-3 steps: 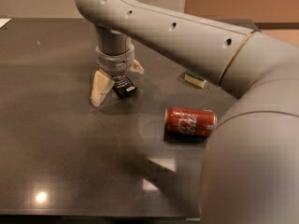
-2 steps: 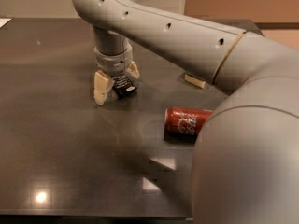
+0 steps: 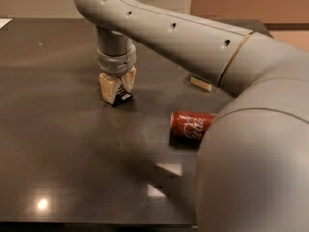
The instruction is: Pick rxbar chocolate
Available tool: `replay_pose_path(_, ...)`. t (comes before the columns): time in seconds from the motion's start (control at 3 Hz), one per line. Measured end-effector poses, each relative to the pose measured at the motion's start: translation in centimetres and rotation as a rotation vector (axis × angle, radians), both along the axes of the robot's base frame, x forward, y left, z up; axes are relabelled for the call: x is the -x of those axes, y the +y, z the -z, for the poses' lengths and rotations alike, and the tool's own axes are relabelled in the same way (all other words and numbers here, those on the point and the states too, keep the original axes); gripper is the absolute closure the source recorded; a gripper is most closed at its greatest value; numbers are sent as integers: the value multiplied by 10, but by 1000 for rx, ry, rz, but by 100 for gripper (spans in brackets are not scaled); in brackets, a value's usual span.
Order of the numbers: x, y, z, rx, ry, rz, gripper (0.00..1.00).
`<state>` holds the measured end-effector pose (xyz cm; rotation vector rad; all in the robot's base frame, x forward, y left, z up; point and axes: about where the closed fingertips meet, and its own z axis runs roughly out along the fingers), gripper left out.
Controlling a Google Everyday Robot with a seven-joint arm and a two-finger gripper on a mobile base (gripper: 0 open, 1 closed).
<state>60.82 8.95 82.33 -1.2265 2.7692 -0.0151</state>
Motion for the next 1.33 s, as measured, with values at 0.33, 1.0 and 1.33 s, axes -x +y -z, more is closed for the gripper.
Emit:
replay_pose_path(0.33, 0, 0, -3, 0, 0, 0, 88)
replay_pose_path(1.0, 13, -14, -29, -71, -34, -47, 100)
replay_pose_path(1.33, 21, -21, -43, -105, -46, -82, 100)
